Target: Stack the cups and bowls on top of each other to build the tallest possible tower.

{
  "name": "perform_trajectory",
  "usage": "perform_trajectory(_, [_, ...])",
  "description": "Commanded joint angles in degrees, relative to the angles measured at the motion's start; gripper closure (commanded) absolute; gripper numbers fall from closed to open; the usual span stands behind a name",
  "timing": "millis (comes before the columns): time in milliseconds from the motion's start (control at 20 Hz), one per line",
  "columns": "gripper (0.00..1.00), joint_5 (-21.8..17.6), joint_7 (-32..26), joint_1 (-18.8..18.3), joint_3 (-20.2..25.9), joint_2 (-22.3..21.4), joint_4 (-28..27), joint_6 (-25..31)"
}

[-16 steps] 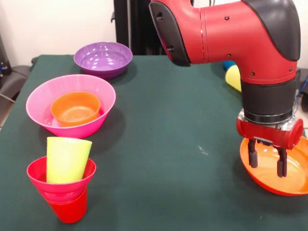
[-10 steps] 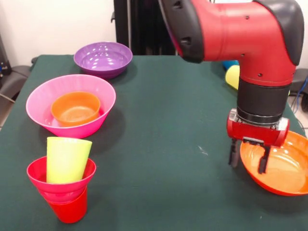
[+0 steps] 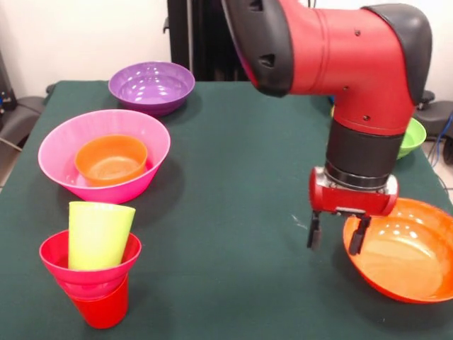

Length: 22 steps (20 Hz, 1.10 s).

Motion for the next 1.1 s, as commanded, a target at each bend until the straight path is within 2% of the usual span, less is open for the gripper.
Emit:
perform_trajectory(50, [0.0,-1.2,-16.1,-4.1,6.9,-4.3,7.7,8.4])
perform_trajectory(350, [0.0,0.3,-22.4,-7.5,13.1,-1.0,6.2,13.2])
perform_trajectory(700, [0.0,3.4,-23.9,-10.9,19.8,1.0,7.6,17.4])
perform_trajectory(1100, [0.0,4.0,-21.1,-11.2,23.3,1.2,9.7,17.0])
